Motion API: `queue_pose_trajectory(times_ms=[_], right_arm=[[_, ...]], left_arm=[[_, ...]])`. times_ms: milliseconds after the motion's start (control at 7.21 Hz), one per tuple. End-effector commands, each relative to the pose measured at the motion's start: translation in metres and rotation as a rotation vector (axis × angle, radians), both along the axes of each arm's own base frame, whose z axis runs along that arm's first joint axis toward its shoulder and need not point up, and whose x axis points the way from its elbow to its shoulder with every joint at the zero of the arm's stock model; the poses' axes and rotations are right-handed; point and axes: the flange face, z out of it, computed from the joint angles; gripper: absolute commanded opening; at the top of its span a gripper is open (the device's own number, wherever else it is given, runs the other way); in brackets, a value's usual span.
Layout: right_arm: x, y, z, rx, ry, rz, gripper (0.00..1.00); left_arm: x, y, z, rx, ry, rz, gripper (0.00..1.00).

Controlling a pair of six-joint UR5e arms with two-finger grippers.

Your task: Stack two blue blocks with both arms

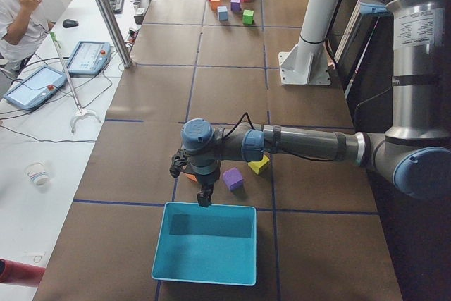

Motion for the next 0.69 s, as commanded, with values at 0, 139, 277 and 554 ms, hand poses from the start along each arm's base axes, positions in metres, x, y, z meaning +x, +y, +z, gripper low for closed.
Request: queue_pose_trajectory(times_ms=[0,139,277,554], right_arm=[[-0.043,0.011,0.016,0.003,0.052,0.011,0.99],[-0.057,0.012,0.029,-0.004,0.081,-0.001,0.99],[-0.063,0.013,0.04,-0.017,0.095,-0.013,0.99],[-0.079,0.02,0.054,-0.035,0.114,-0.046,0.99]], left_arm=[[0.0,0.0,-0.003,0.004,0.0,-0.001,1.0],[0.0,0.0,-0.004,0.008,0.001,0.0,1.0],[0.0,0.0,-0.004,0.008,0.001,0.0,1.0],[0.0,0.001,-0.004,0.006,0.001,0.0,1.0]])
